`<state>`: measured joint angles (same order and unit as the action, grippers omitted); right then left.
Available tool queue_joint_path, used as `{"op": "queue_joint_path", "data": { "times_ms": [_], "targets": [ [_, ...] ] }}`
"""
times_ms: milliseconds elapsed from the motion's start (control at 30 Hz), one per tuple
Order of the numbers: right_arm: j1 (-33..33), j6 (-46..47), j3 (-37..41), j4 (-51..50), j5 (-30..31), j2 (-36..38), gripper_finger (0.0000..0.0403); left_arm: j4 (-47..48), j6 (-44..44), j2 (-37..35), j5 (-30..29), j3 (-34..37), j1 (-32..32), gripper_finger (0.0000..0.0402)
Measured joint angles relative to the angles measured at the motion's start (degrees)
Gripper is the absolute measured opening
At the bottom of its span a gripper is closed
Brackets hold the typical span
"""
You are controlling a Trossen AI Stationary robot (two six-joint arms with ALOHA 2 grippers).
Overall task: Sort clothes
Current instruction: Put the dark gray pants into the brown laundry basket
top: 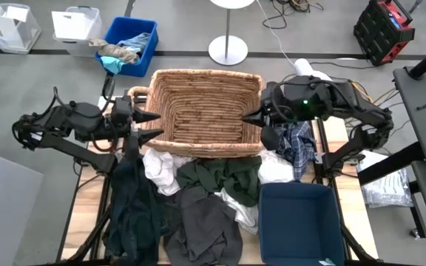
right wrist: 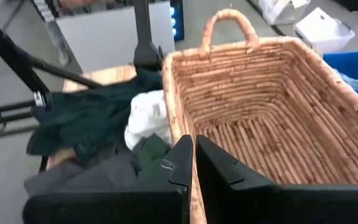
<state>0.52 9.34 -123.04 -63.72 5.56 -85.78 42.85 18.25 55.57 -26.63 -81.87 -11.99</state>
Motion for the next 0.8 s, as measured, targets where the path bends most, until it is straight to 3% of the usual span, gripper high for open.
{"op": "queue_joint_path", "data": {
  "times_ms": [233, 300, 533, 800],
  "targets": [
    [1.5, -1.1, -12.0, -8.4, 0.0, -7.5, 0.0013, 2.1, 0.7, 1.4, 0.1, 0.1, 0.0, 0.0233],
    [2.5, -1.0, -11.5, -8.1, -0.2, -7.8, 0.0013, 3.6, 0.6, 1.5, 1.2, 0.1, 0.0, 0.0232],
    [7.4, 1.9, -11.6, -6.8, -1.0, -9.4, 0.0013, 9.8, 1.7, 0.5, 15.4, 0.1, -0.1, 0.0231],
    [13.0, 3.9, -11.6, -3.7, 1.1, -16.7, 0.0013, 11.3, -1.2, -3.1, 18.4, 0.1, -1.9, 0.0231]
  ]
}}
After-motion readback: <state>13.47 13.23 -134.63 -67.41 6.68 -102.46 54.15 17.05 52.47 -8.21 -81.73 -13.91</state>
